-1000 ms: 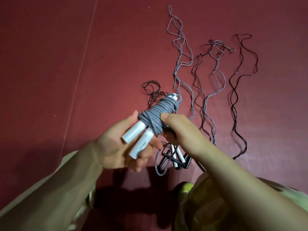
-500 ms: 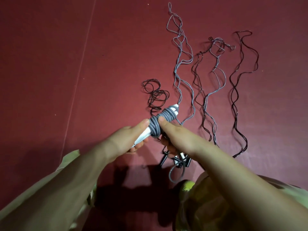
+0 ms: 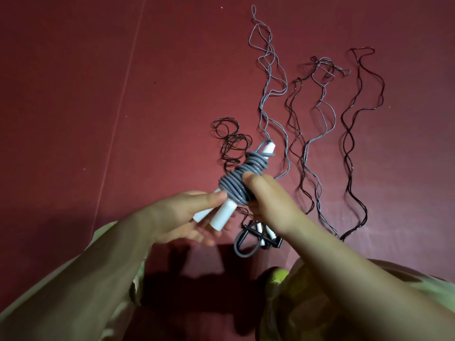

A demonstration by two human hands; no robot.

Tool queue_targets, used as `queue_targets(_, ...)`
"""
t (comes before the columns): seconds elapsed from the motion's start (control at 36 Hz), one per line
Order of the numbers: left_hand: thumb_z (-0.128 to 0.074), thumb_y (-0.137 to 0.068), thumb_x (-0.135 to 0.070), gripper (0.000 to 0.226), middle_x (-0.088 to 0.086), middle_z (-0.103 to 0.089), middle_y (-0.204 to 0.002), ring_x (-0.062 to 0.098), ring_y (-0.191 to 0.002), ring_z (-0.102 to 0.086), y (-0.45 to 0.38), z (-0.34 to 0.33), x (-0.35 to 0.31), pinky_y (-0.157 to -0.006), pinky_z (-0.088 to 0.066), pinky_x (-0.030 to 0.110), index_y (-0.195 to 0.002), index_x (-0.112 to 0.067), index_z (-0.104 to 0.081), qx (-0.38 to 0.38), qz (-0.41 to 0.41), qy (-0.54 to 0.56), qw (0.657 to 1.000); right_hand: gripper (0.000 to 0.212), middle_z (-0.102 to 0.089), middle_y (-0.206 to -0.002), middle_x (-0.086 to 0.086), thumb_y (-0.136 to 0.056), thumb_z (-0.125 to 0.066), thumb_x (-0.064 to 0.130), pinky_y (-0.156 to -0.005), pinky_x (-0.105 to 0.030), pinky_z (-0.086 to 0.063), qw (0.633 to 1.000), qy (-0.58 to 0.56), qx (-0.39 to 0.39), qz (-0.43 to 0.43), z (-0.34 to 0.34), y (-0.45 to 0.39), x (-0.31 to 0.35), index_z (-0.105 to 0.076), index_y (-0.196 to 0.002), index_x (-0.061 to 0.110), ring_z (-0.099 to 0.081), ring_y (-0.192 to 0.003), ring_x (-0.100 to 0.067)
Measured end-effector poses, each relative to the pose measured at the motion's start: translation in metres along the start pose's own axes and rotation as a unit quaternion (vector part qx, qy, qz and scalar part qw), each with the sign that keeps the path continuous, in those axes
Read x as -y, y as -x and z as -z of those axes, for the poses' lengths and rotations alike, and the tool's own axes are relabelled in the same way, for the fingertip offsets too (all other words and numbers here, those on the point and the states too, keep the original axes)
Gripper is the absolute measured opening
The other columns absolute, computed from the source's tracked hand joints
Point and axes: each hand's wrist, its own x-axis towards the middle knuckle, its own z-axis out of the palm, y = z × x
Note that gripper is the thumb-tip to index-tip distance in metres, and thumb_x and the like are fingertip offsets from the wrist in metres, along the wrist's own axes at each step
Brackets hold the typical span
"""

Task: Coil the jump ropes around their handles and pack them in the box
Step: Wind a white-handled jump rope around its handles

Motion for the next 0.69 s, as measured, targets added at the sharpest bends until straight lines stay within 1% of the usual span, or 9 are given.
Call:
queue_targets(0.06, -0.068, -0.061, -0.068, 0.059, 0.012, -0.071, -0.083, 0.020, -0.069, -0.066, 0.002, 0.003, 0.000, -0.064, -0.056, 0.037, -0.087, -0.015, -0.075, 0.084, 0.012, 0.052, 0.995, 0.038, -0.026, -0.046, 0.011, -0.064, -0.041, 0.060, -0.052, -0.032, -0.016, 0.999, -0.017, 0.022, 0.024, 0.000, 0.002, -0.001, -0.040, -0.048, 0.026, -0.023, -0.043, -0.005)
queue_targets(0.14, -0.044, -0.062, -0.079, 0.079, 0.011, -0.068, -0.074, 0.020, -0.060, -0.063, 0.001, 0.003, -0.001, -0.052, -0.052, 0.028, -0.086, -0.012, -0.076, 0.144, 0.038, 0.102, 0.984, 0.036, -0.035, -0.051, -0.004, -0.068, -0.041, 0.056, -0.048, -0.028, -0.020, 0.996, -0.040, 0.066, 0.054, -0.002, 0.006, 0.001, -0.046, -0.057, 0.023, -0.027, -0.045, -0.010)
queue_targets(0.22, -0.034, -0.068, -0.079, 0.082, 0.004, -0.057, -0.060, 0.017, -0.051, -0.052, 0.001, 0.001, -0.003, -0.042, -0.034, 0.018, -0.082, -0.009, -0.074, 0.174, 0.057, 0.137, 0.974, 0.062, -0.041, -0.053, -0.013, -0.071, -0.040, 0.057, -0.049, -0.033, -0.020, 0.993, -0.037, 0.097, 0.049, -0.003, 0.006, 0.001, -0.048, -0.070, -0.004, -0.031, -0.052, -0.022)
queue_targets(0.25, -0.035, -0.069, -0.079, 0.079, 0.003, -0.054, -0.058, 0.016, -0.050, -0.050, 0.000, 0.001, -0.004, -0.041, -0.028, 0.017, -0.080, -0.009, -0.073, 0.176, 0.062, 0.140, 0.972, 0.064, -0.039, -0.055, -0.012, -0.070, -0.041, 0.057, -0.051, -0.035, -0.018, 0.994, -0.036, 0.097, 0.036, -0.002, 0.005, 0.002, -0.048, -0.075, -0.006, -0.030, -0.053, -0.023)
queue_targets(0.31, -0.034, -0.072, -0.078, 0.076, 0.004, -0.050, -0.056, 0.016, -0.048, -0.048, 0.000, 0.001, -0.005, -0.043, -0.018, 0.021, -0.075, -0.011, -0.069, 0.150, 0.066, 0.114, 0.980, 0.052, -0.031, -0.058, -0.009, -0.073, -0.045, 0.056, -0.052, -0.037, -0.015, 0.994, -0.042, 0.096, 0.008, -0.001, 0.005, 0.003, -0.046, -0.079, 0.004, -0.025, -0.051, -0.020)
queue_targets(0.36, -0.033, -0.072, -0.075, 0.072, 0.005, -0.049, -0.055, 0.017, -0.047, -0.047, 0.000, 0.002, -0.006, -0.045, -0.013, 0.024, -0.075, -0.009, -0.062, 0.115, 0.068, 0.080, 0.988, 0.049, -0.032, -0.058, -0.006, -0.082, -0.040, 0.055, -0.049, -0.031, -0.019, 0.995, -0.005, 0.100, -0.002, 0.000, 0.003, 0.002, -0.046, -0.079, 0.006, -0.027, -0.048, -0.014)
queue_targets(0.44, -0.038, -0.070, -0.076, 0.071, 0.005, -0.052, -0.058, 0.019, -0.049, -0.048, -0.001, 0.003, -0.005, -0.043, -0.017, 0.023, -0.081, -0.009, -0.058, 0.053, 0.051, 0.003, 0.997, 0.068, -0.040, -0.057, 0.000, -0.084, -0.035, 0.063, -0.045, -0.024, -0.030, 0.993, 0.064, 0.096, -0.019, 0.002, 0.000, -0.005, -0.051, -0.083, -0.003, -0.034, -0.048, -0.012)
queue_targets(0.58, -0.027, -0.084, -0.067, 0.069, 0.006, -0.057, -0.057, 0.020, -0.048, -0.050, -0.004, -0.002, -0.002, -0.042, -0.023, 0.023, -0.076, -0.008, -0.061, -0.059, 0.016, -0.072, 0.995, 0.052, -0.036, -0.056, -0.002, -0.099, -0.030, 0.055, -0.043, -0.021, -0.032, 0.987, 0.128, 0.091, -0.046, 0.002, 0.000, -0.008, -0.042, -0.071, 0.014, -0.033, -0.044, -0.012)
queue_targets(0.69, -0.021, -0.095, -0.060, 0.068, 0.006, -0.061, -0.060, 0.020, -0.050, -0.052, -0.009, -0.001, 0.002, -0.045, -0.027, 0.025, -0.075, -0.010, -0.063, -0.126, 0.000, -0.118, 0.985, 0.056, -0.042, -0.056, -0.001, -0.096, -0.029, 0.060, -0.048, -0.023, -0.034, 0.983, 0.148, 0.080, -0.076, 0.003, -0.002, -0.009, -0.048, -0.067, 0.016, -0.038, -0.045, -0.013)
